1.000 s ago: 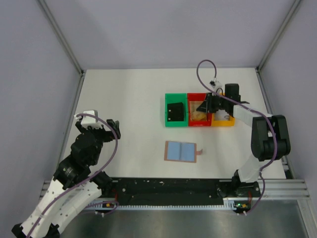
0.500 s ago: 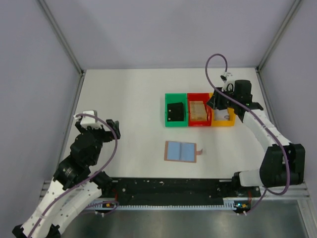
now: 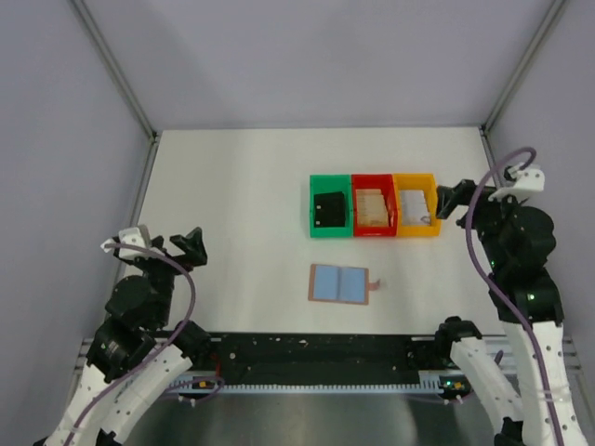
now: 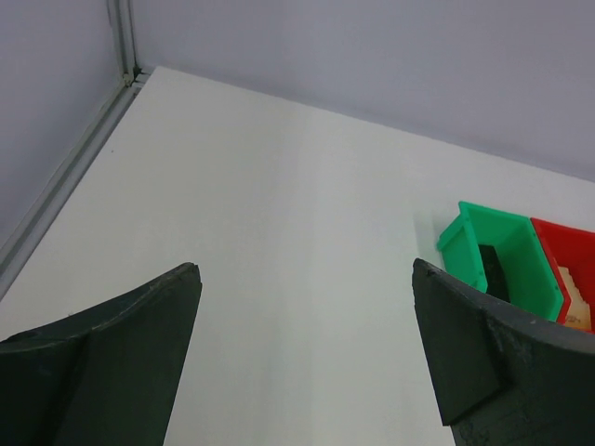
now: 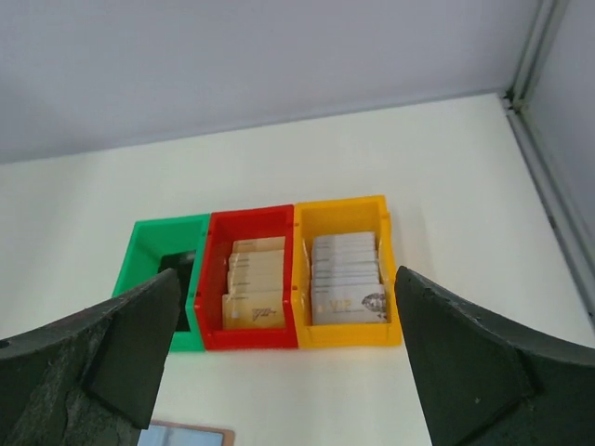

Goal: Take the credit cards out of the card holder
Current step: Reset both arms

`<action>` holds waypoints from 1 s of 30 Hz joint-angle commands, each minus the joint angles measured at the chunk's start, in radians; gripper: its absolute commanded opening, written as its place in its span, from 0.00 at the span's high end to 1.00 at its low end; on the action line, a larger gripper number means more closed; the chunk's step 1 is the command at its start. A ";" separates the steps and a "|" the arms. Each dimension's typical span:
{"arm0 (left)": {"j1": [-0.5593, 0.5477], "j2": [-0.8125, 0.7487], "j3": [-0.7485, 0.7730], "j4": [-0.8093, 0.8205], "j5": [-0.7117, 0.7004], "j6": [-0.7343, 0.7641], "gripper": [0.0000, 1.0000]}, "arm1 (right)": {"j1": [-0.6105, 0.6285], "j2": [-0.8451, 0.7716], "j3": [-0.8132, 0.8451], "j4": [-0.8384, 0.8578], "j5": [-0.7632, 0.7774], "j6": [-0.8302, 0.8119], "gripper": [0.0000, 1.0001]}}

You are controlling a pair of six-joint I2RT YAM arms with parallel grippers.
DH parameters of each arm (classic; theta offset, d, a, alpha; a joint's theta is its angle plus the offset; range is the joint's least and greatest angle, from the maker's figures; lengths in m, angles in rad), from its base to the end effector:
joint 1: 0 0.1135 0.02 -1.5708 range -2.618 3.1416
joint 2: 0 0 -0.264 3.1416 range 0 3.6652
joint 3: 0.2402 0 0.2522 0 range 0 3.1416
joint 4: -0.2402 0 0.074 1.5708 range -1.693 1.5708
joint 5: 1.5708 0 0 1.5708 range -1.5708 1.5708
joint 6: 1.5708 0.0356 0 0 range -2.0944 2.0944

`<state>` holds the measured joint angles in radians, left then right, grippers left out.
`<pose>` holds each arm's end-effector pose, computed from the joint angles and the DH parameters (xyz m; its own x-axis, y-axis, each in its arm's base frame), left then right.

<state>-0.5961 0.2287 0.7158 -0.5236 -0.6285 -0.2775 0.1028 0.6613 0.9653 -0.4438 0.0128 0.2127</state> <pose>0.0564 -0.0130 0.3373 -0.0203 -0.2540 -0.9670 -0.0391 0.9666 -0.2531 0.1353 0.0135 0.3909 -0.1545 0.1963 -0.9683 -0.0587 0.9765 0.2073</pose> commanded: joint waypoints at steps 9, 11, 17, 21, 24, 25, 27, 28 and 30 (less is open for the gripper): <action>0.004 -0.248 -0.029 0.128 -0.112 0.017 0.02 | 0.014 -0.350 -0.020 -0.134 0.297 -0.079 0.02; 0.004 -0.279 -0.039 0.128 -0.122 0.032 0.02 | 0.026 -0.359 -0.025 -0.145 0.311 -0.085 0.01; 0.005 -0.344 -0.092 0.135 -0.114 0.027 0.02 | 0.043 -0.359 -0.053 -0.121 0.342 -0.073 0.02; 0.004 -0.342 -0.090 0.140 -0.131 0.040 0.02 | 0.044 -0.365 -0.066 -0.110 0.387 -0.062 0.02; 0.004 -0.342 -0.090 0.131 -0.145 0.040 0.02 | 0.044 -0.367 -0.071 -0.108 0.462 -0.039 0.01; 0.005 -0.342 -0.088 0.129 -0.152 0.038 0.02 | 0.044 -0.367 -0.071 -0.108 0.482 -0.030 0.02; 0.004 -0.342 -0.090 0.135 -0.149 0.038 0.02 | 0.044 -0.367 -0.068 -0.108 0.522 -0.013 0.01; 0.005 -0.342 -0.091 0.139 -0.145 0.043 0.02 | 0.044 -0.370 -0.062 -0.108 0.535 -0.004 0.01; 0.007 -0.342 -0.096 0.152 -0.134 0.049 0.02 | 0.044 -0.367 -0.060 -0.105 0.552 0.011 0.01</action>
<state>-0.5961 0.0067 0.6235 -0.4221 -0.7609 -0.2565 0.1375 0.3012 0.8959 -0.5709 0.4709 0.1802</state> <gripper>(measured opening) 0.983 0.985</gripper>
